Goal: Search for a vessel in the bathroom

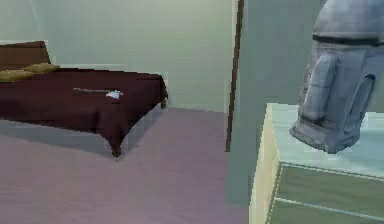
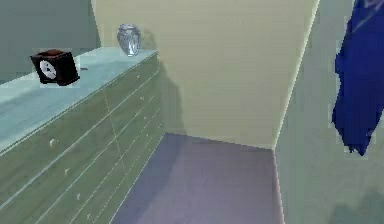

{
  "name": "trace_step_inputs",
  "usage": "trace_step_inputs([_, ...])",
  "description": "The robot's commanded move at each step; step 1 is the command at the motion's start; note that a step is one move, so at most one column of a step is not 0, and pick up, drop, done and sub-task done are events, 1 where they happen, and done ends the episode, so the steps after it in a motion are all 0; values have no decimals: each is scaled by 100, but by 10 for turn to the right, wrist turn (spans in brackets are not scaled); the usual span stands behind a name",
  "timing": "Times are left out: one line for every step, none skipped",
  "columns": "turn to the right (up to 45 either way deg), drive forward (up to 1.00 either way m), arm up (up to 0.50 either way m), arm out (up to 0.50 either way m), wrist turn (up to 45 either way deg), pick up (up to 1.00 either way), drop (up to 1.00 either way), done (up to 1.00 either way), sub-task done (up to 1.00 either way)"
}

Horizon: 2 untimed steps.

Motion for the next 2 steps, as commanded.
trace_step_inputs([-90, 0, 0, 0, 0, 0, 0, 0, 0])
trace_step_inputs([0, 60, 0, 0, 0, 0, 0, 0, 0])
